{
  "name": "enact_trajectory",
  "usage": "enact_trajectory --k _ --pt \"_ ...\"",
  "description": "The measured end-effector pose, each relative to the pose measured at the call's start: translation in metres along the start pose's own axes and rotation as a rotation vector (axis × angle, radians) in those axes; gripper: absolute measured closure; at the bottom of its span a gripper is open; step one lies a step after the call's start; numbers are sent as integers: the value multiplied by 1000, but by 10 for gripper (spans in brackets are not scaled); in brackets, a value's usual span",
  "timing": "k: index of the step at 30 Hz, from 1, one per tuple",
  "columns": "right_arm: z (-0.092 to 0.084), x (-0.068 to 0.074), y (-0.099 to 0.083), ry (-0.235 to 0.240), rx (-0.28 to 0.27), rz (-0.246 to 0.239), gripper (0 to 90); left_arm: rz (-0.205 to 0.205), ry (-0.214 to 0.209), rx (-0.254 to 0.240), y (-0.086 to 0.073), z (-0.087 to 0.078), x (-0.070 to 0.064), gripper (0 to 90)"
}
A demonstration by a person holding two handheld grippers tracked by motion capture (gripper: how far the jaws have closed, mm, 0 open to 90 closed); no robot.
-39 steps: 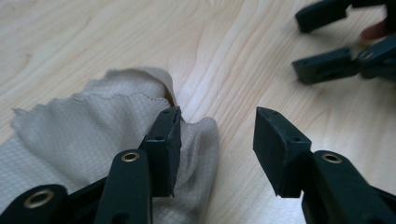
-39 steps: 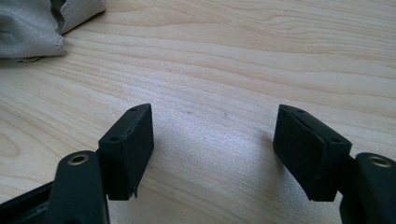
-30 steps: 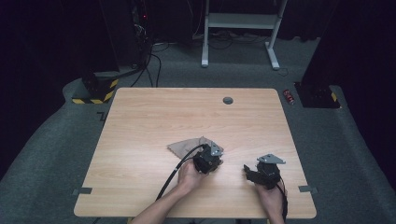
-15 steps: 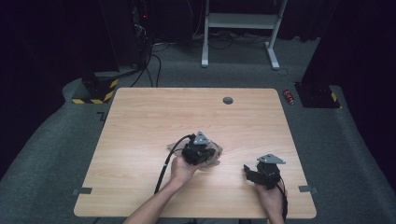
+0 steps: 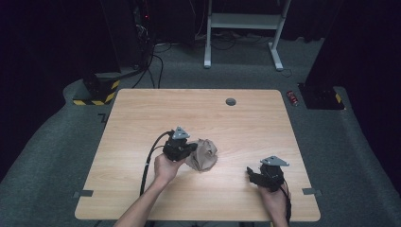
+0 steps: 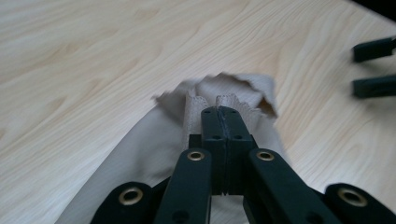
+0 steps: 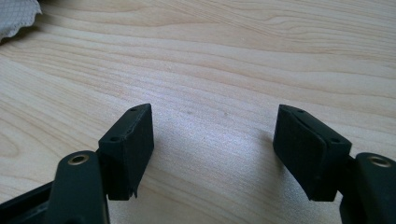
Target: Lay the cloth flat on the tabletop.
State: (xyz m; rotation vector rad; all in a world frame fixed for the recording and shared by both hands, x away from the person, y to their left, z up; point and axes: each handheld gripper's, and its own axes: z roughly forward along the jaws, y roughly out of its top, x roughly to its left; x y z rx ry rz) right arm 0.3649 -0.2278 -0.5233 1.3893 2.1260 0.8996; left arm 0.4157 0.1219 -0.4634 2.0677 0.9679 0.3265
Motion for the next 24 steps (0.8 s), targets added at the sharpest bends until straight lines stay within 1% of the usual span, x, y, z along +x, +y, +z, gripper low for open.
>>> enact_trajectory --k 2,6,7,9,10,12,13,15,16,17,18,20,21,23,24 --pt "0 0 0 0 0 0 287 -6 27 30 -8 0 8 898" --pt "0 0 0 0 0 0 287 -56 69 76 -24 1 25 896" --pt "0 0 0 0 0 0 287 -65 73 88 -27 0 28 894" --pt "0 0 0 0 0 0 287 -67 80 85 -29 -2 26 885" --pt "0 0 0 0 0 0 287 -62 80 76 -29 -4 24 867" --pt "0 0 0 0 0 0 287 -50 50 48 -26 -9 15 802" --pt "0 0 0 0 0 0 287 -41 31 32 -22 -11 7 757" --pt "0 0 0 0 0 1 287 -8 20 22 -17 -12 -4 691" --pt "0 0 0 0 0 1 287 5 8 29 -14 -10 -12 658" --pt "0 0 0 -1 0 1 287 37 9 35 -11 -8 -19 631" --pt "0 0 0 -1 0 1 287 80 19 43 -9 -5 -28 616" --pt "0 0 0 0 0 1 287 119 39 58 -7 2 -38 577" --pt "0 0 0 -1 0 0 287 128 36 69 -7 8 -44 569" --pt "0 0 0 0 0 0 287 144 32 94 -7 17 -49 553" --pt "0 0 0 -1 0 0 287 153 30 122 -8 24 -53 547"
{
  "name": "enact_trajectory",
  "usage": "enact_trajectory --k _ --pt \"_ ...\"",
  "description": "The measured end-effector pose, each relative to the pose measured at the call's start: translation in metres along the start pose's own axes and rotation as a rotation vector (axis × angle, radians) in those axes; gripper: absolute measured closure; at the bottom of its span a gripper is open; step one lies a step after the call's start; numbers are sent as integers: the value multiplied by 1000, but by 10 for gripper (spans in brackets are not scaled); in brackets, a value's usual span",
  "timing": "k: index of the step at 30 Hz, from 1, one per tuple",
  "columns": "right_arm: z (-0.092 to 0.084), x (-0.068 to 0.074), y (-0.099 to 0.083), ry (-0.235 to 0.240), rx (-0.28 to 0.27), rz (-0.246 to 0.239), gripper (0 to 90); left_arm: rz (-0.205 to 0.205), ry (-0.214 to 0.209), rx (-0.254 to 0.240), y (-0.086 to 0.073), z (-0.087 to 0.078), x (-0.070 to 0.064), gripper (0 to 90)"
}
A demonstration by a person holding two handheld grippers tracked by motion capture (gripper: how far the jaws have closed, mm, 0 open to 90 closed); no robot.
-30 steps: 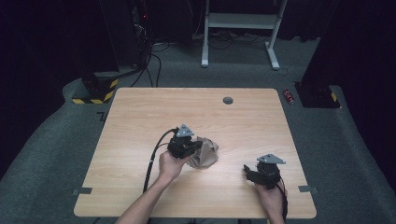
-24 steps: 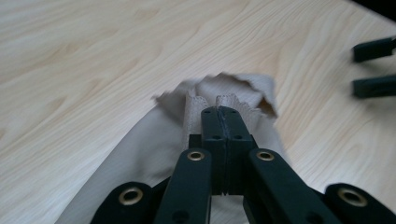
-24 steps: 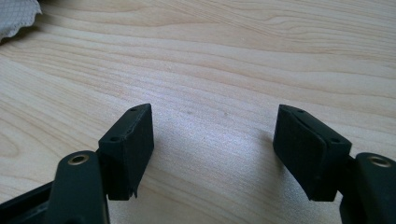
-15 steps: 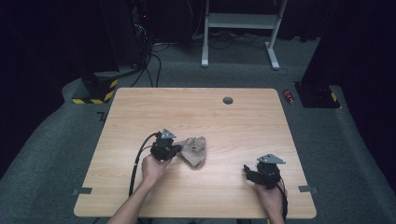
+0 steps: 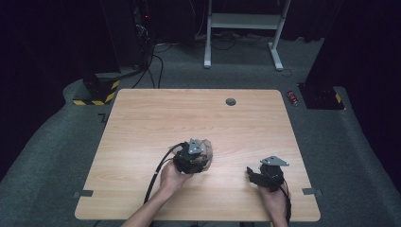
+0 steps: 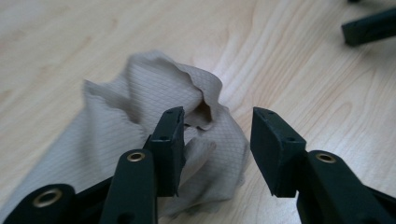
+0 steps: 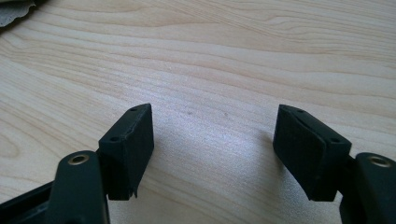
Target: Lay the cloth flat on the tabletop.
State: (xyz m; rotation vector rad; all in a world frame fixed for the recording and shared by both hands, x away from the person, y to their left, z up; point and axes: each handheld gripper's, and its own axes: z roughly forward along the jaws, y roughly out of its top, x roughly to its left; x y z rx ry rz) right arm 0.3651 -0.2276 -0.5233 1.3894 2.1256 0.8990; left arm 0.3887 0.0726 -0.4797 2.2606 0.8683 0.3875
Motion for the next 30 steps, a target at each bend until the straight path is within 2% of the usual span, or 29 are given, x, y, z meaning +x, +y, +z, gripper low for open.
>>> enact_trajectory --k 2,5,7,11,13,16,18,20,22,27,28,30 --pt "0 0 0 0 0 0 287 8 -5 33 0 9 -5 539" --pt "0 0 0 0 0 1 287 37 21 85 0 24 -10 537" --pt "0 0 0 0 0 1 287 47 29 104 0 29 -9 566" --pt "0 0 0 0 0 1 287 56 21 110 1 28 -5 816" --pt "0 0 0 0 0 1 288 56 30 99 1 22 -2 878" --pt "0 0 0 1 0 0 291 35 21 55 1 8 4 889" --pt "0 0 0 2 -1 -1 291 -6 -10 20 -1 -2 10 887" --pt "0 0 0 2 -1 -1 291 -41 -20 -9 -4 -10 15 882" --pt "0 0 0 2 -1 -1 291 -70 -26 -28 -8 -19 22 875" --pt "0 0 0 3 -1 -2 300 -115 -30 -48 -17 -28 34 880" --pt "0 0 0 5 -2 -5 316 -121 -28 -54 -19 -29 36 882" --pt "-1 1 -1 19 -12 -22 421 -137 -30 -66 -23 -33 41 885"
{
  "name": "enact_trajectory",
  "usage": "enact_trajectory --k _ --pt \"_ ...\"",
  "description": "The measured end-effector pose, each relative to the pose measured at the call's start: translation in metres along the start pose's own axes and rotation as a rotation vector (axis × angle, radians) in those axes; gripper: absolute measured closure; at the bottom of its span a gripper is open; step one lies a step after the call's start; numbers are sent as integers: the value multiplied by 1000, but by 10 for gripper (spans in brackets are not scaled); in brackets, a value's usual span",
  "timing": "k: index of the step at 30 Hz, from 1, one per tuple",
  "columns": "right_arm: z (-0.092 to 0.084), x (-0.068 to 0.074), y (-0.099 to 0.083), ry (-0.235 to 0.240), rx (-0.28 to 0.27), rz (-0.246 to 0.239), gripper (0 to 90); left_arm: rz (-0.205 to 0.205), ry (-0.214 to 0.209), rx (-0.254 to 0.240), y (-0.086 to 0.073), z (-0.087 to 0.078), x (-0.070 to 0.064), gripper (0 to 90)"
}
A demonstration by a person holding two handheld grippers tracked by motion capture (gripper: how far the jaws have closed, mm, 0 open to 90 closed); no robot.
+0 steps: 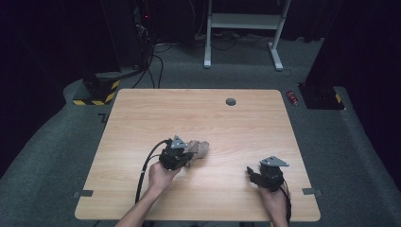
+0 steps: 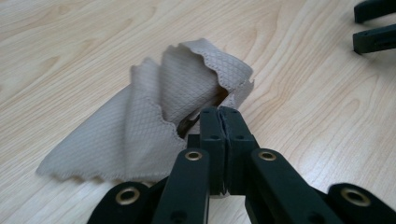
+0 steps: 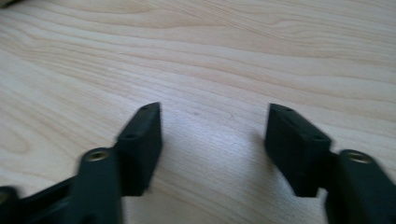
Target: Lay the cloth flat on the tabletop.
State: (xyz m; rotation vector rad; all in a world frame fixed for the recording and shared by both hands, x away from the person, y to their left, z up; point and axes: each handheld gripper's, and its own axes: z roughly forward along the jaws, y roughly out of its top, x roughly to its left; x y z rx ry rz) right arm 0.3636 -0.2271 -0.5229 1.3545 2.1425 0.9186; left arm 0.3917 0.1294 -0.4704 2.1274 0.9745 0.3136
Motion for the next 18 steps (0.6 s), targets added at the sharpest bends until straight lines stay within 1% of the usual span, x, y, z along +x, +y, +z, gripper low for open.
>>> enact_trajectory --k 2,3,5,6,7,8,9,10,11,12,13,14,15,17,18 --pt "-1 1 0 11 -7 -7 504 -19 5 -13 -3 -6 6 886" --pt "-1 1 0 7 -10 -4 541 -26 11 -20 -5 -9 8 886" --pt "-1 1 0 -7 -12 9 610 -53 24 -28 -10 -16 16 886" --pt "1 2 1 -9 -15 -3 628 -59 34 -22 -12 -17 20 885" --pt "2 3 3 -5 -16 -5 643 -63 46 -12 -14 -18 22 884" --pt "3 5 4 -4 -15 -7 647 -48 83 7 -17 -18 25 884" --pt "5 9 7 7 -6 -8 646 -56 89 16 -18 -17 27 882" --pt "6 13 9 26 -1 -8 642 -54 102 33 -21 -17 30 879" --pt "8 21 13 69 -3 -14 633 -56 109 40 -22 -16 31 874" --pt "10 28 16 95 -15 -29 634 -55 109 44 -23 -17 32 862" --pt "11 34 19 115 -27 -44 635 -60 107 39 -23 -17 31 845" --pt "12 42 23 143 -41 -59 636 -51 106 30 -23 -18 29 825" --pt "13 51 29 177 -60 -75 636 -43 96 22 -23 -19 26 791" --pt "15 62 39 215 -79 -95 628 -24 85 13 -22 -19 20 698" --pt "17 69 44 233 -89 -103 616 -18 83 13 -21 -18 18 667"
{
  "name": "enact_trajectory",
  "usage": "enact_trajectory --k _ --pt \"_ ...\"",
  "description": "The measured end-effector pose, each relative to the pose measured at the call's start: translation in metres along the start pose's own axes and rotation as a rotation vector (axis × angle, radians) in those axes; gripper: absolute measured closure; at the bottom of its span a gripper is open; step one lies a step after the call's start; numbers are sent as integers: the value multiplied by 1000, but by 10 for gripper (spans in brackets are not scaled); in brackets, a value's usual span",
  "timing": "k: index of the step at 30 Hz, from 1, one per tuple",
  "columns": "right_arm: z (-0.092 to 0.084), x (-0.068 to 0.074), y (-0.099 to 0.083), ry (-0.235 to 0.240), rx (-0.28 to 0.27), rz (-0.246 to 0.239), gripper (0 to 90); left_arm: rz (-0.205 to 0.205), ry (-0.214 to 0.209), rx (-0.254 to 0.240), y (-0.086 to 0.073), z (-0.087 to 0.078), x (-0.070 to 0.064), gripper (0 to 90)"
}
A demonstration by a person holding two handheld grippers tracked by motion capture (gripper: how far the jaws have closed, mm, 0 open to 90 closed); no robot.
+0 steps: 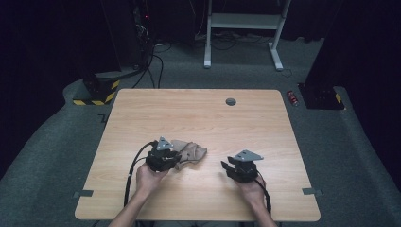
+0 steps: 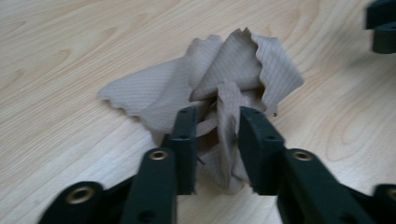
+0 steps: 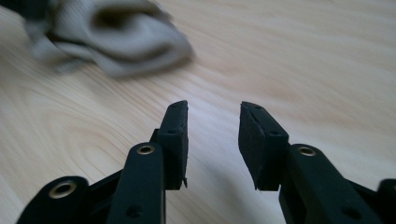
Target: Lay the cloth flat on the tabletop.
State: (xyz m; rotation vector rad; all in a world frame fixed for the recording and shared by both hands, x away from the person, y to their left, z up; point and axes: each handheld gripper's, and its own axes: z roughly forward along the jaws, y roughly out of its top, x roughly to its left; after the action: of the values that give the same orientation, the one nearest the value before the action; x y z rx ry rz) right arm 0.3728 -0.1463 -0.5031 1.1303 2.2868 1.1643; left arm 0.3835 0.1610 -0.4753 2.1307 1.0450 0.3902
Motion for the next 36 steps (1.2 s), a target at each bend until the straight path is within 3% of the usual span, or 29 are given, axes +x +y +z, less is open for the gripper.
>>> enact_trajectory --k 3,7,10,12,13,15,19,27,31,34,36 --pt "11 16 18 40 -22 -44 563 24 -4 21 2 6 -4 644" --pt "27 40 36 120 -2 -53 507 46 -12 51 2 16 -6 779" --pt "42 55 45 142 21 -85 512 48 -24 43 1 17 -7 869" --pt "51 61 49 147 42 -102 619 42 -28 26 2 13 -6 884" --pt "56 64 51 142 56 -129 731 41 -27 21 2 11 -5 886" --pt "59 65 53 136 64 -147 863 31 -21 -3 1 4 -1 887" --pt "52 56 58 116 49 -131 893 -16 1 -54 -2 -12 13 887" --pt "26 25 84 -9 -23 -114 894 -94 52 -90 -11 -28 44 888" --pt "40 13 93 -65 18 -88 884 -125 95 -54 -13 -13 56 885" --pt "60 6 92 -78 101 -53 736 -146 113 -32 -14 -4 58 824" --pt "62 6 89 -77 103 -30 666 -149 84 -37 -13 -6 55 752"
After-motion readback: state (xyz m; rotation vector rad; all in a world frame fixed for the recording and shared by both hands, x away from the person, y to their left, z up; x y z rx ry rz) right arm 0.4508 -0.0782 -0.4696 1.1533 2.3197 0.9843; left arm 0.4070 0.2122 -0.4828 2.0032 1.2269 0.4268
